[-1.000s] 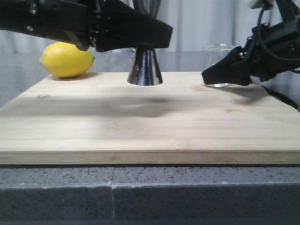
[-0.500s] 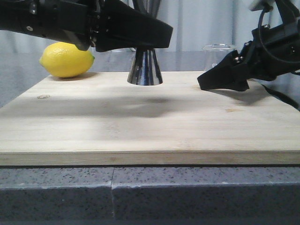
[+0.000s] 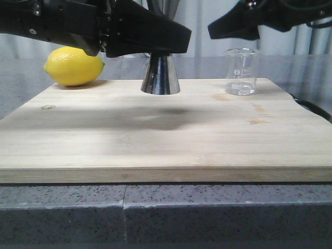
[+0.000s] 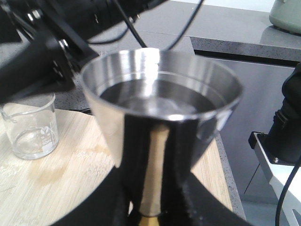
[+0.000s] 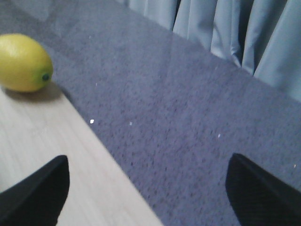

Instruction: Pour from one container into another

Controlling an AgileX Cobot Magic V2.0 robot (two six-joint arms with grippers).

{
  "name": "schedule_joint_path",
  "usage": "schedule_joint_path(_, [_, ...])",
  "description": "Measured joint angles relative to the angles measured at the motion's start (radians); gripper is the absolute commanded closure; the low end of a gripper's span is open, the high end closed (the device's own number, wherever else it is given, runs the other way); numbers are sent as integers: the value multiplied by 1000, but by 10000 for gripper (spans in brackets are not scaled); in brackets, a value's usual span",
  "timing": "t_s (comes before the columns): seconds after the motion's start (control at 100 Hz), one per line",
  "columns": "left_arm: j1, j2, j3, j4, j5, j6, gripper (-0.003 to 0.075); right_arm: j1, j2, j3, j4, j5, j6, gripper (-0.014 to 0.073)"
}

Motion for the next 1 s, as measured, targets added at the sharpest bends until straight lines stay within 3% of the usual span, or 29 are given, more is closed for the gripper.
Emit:
schedule_joint_path(0.21, [0,0,0,0,-36,5,739,0,0,-109,-5,70,106,-19])
schedule_joint_path(0.7, [4,67,0,-69,-34,102,739,0,-70,-142,-12,95,139,-18])
schedule_joint_path(1.0, [88,93,0,-93,-16,155,739,0,-72,-142,-12,95,149,-18])
